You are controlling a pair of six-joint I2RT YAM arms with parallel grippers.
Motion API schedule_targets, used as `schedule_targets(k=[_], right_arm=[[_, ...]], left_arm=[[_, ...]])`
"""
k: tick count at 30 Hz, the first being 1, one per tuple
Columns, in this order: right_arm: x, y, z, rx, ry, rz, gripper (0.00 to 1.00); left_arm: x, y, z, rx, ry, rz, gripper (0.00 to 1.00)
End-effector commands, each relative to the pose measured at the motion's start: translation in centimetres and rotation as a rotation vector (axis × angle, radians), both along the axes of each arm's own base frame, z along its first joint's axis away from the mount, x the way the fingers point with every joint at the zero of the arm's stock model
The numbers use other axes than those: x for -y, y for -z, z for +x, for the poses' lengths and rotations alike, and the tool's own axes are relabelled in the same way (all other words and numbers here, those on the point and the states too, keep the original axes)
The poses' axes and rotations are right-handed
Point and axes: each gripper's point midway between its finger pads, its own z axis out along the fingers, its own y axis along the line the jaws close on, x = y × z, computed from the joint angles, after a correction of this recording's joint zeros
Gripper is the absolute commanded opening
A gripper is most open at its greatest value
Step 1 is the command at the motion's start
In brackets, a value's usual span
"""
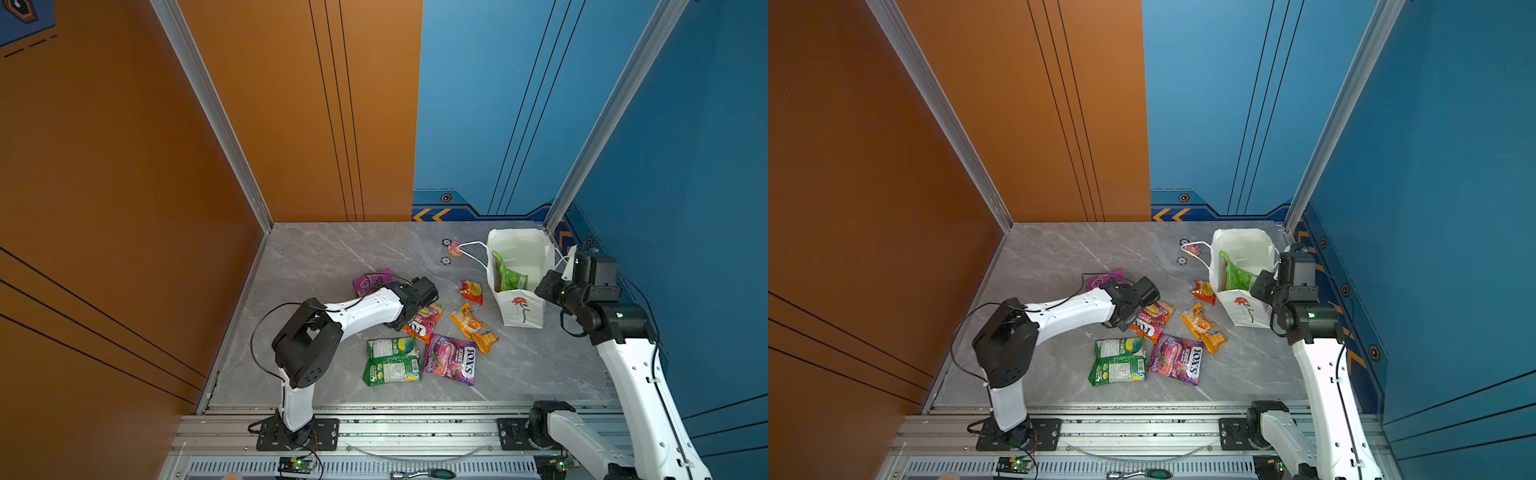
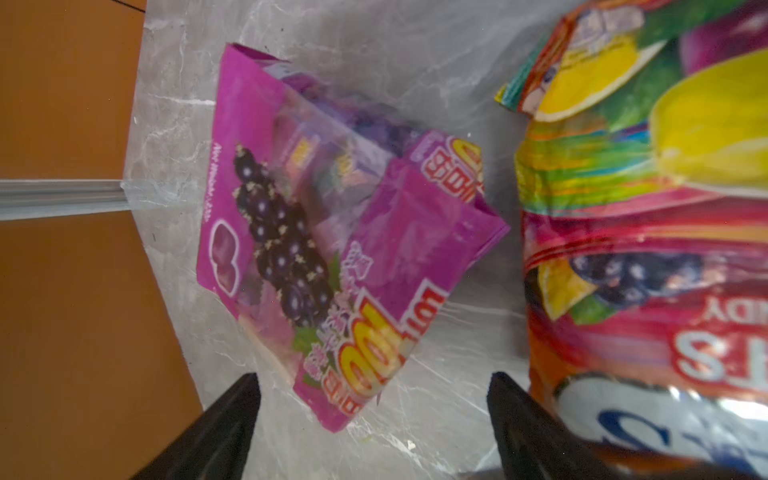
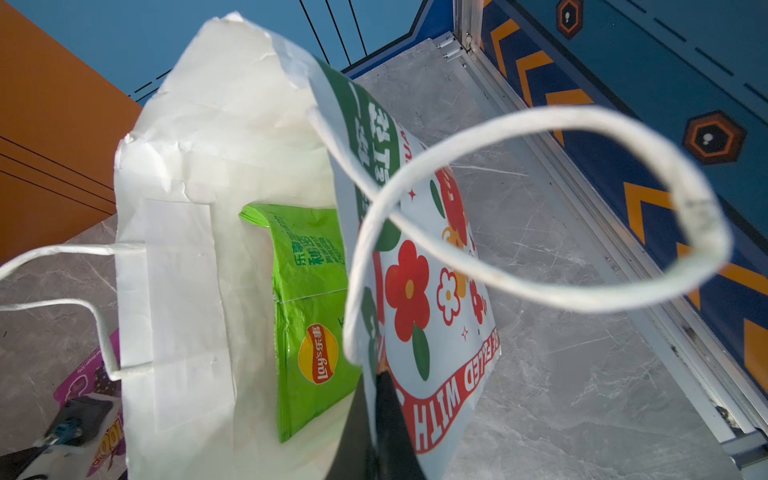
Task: Place the snacks into the paper bag
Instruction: 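Withdraw the left gripper from the paper bag toward the purple grape candy bag, then close the left gripper on the purple grape candy bag's edge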
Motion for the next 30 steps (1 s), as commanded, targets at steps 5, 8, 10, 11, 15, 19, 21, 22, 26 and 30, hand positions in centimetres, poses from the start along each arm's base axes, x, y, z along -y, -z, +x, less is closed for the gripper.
schedule_targets(k=[5, 8, 10, 11, 15, 19, 21, 22, 26, 30], right_arm=[[-0.2, -0.2, 0.0, 0.022, -0.012, 0.013, 0.00], [-0.2, -0.1, -0.1, 0.020, -0.011, 0.013, 0.00], [-0.2, -0.1, 0.0, 0.021, -0.013, 0.015, 0.00], [-0.2, -0.1, 0.0, 0.020, -0.014, 0.016, 0.00], [-0.2, -0.3, 0.0, 0.024, -0.012, 0.014, 0.00], [-0.2, -0.2, 0.0, 0.021, -0.011, 0.015, 0.00], [-0.2, -0.1, 0.0, 0.019, -0.012, 0.017, 0.00], [-0.2, -0.1, 0.0, 0.018, -0.013, 0.017, 0.00], [-0.2, -0.1, 0.1, 0.018, -0.014, 0.018, 0.00], [-0.4, 0.0, 0.2, 0.015, -0.019, 0.022, 0.00]], left_arm=[[-1.6, 0.1, 1.5, 0.036, 0.006, 0.200, 0.74], [-1.9, 0.6, 2.2, 0.041, -0.013, 0.220, 0.68], [-1.9, 1.1, 2.6, 0.036, -0.022, 0.216, 0.62], [-1.9, 1.3, 2.8, 0.033, -0.025, 0.212, 0.59], [-1.9, 1.7, 3.2, 0.037, -0.037, 0.195, 0.47], [-2.1, 1.4, 3.2, 0.057, -0.061, 0.167, 0.28], [-2.1, 0.9, 3.2, 0.077, -0.070, 0.143, 0.24], [-2.1, 0.6, 3.1, 0.090, -0.073, 0.128, 0.22], [-2.2, 0.1, 3.0, 0.100, -0.098, 0.056, 0.15], [-2.2, -0.2, 3.1, 0.105, -0.112, 0.033, 0.09]])
